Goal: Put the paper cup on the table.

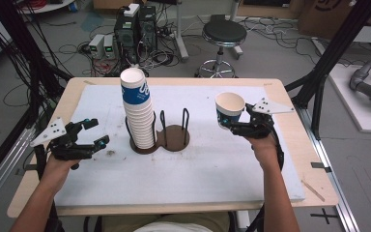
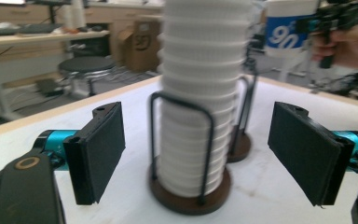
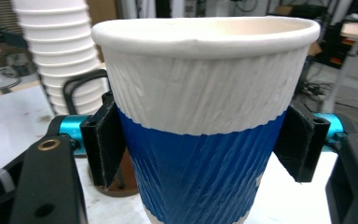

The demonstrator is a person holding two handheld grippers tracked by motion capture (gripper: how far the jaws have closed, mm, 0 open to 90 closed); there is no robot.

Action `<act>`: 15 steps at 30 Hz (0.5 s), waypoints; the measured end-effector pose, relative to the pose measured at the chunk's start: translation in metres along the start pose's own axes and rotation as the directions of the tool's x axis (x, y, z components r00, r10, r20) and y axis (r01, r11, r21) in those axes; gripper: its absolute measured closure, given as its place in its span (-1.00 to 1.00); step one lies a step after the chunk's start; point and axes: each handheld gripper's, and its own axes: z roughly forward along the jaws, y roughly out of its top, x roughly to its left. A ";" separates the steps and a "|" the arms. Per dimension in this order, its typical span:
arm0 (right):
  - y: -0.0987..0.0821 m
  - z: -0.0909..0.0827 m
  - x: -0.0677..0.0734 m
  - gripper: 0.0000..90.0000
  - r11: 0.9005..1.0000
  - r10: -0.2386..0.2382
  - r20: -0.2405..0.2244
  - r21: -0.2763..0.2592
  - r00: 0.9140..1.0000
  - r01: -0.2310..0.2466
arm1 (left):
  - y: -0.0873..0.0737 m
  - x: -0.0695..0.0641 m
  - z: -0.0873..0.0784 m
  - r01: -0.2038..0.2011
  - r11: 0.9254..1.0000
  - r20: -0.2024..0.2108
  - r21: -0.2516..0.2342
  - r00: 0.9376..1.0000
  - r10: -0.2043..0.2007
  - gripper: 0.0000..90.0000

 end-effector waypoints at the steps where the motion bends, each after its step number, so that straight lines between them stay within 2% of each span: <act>1: -0.002 0.001 -0.001 -0.39 1.000 0.002 0.012 0.002 1.000 -0.002 | -0.001 0.002 0.001 0.006 1.000 -0.011 0.008 1.000 -0.006 -0.59; 6: -0.018 0.007 -0.008 -0.39 0.999 0.026 0.093 0.017 0.995 -0.028 | -0.004 0.005 0.004 0.022 1.000 -0.061 0.002 0.998 -0.022 -0.59; 12: -0.039 0.022 -0.023 -0.39 0.995 0.075 0.171 0.054 0.982 -0.085 | -0.006 0.010 0.003 0.040 0.999 -0.110 -0.031 0.993 -0.043 -0.60; 15: -0.050 0.031 -0.030 -0.40 0.990 0.093 0.201 0.085 0.975 -0.112 | -0.007 0.012 0.003 0.051 0.998 -0.118 -0.035 0.991 -0.055 -0.60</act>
